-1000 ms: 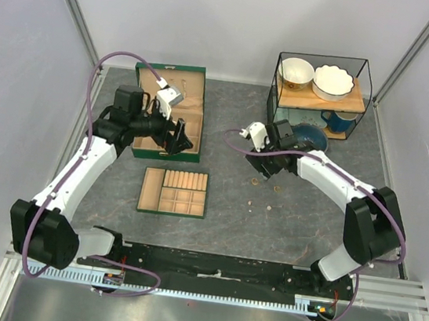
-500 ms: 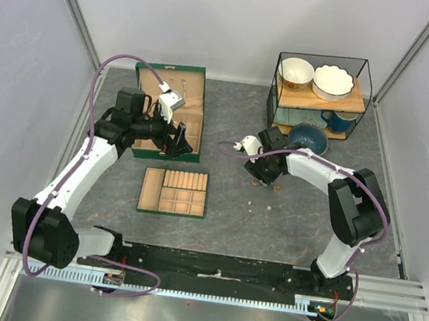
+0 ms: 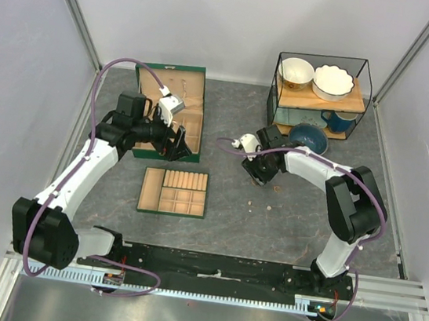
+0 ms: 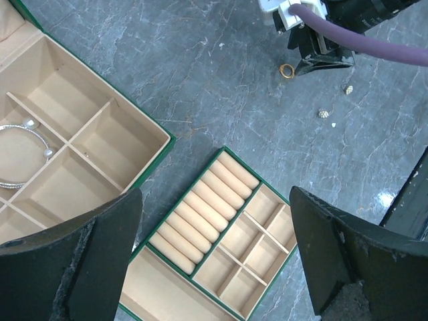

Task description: Organize the mixed jewelry

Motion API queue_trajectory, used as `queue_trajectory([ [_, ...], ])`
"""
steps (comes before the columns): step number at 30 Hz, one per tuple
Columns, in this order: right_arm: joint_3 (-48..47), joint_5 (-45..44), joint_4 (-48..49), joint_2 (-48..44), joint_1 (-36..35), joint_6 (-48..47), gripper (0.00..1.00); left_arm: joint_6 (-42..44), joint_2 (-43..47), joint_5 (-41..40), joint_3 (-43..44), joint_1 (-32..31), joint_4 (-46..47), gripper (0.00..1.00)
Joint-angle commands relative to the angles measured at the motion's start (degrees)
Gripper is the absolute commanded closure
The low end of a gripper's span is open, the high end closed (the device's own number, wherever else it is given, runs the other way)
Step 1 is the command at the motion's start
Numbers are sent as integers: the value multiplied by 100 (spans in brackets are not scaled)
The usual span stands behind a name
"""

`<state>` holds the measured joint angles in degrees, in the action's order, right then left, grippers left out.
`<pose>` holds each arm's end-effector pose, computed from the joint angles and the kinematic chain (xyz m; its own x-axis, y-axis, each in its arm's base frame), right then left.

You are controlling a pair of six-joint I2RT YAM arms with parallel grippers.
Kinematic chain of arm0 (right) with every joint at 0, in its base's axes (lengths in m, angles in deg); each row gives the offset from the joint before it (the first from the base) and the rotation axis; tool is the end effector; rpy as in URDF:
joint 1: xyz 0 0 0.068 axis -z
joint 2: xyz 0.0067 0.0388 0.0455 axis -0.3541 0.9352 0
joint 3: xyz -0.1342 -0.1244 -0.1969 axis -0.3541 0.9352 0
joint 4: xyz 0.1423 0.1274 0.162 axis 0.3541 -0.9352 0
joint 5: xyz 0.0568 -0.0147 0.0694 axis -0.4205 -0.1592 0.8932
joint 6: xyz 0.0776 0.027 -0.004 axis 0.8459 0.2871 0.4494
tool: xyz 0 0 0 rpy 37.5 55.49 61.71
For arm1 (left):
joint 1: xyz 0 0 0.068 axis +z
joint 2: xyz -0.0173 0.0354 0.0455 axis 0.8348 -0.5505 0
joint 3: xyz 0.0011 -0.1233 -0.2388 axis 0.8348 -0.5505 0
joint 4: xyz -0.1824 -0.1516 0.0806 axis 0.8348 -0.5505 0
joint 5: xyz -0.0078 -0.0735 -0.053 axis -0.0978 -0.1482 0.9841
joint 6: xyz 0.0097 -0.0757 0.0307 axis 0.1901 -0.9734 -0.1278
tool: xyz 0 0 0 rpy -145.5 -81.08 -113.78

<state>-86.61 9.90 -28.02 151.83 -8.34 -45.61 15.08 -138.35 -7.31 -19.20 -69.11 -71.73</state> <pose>0.3062 0.1818 0.1403 -0.5195 -0.7459 -0.4169 -0.8087 0.5868 -0.0421 0.2645 -0.1026 0.2893 -0.4581 0.2867 -0.8414 0.7490 0.6342 -0.1917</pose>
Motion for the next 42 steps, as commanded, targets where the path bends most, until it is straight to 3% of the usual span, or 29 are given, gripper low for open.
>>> queue_trajectory([
  [1, -275, 137, 137, 26, -1, 94, 51, 184, 150, 14, -62, -23, 195, 2],
  [16, -521, 67, 243, 334, -1, 76, 56, 219, 168, -65, -106, -14, 195, 2],
  [42, -117, 40, 278, 194, -1, -345, 60, 280, 159, -162, -149, -23, 195, 2],
])
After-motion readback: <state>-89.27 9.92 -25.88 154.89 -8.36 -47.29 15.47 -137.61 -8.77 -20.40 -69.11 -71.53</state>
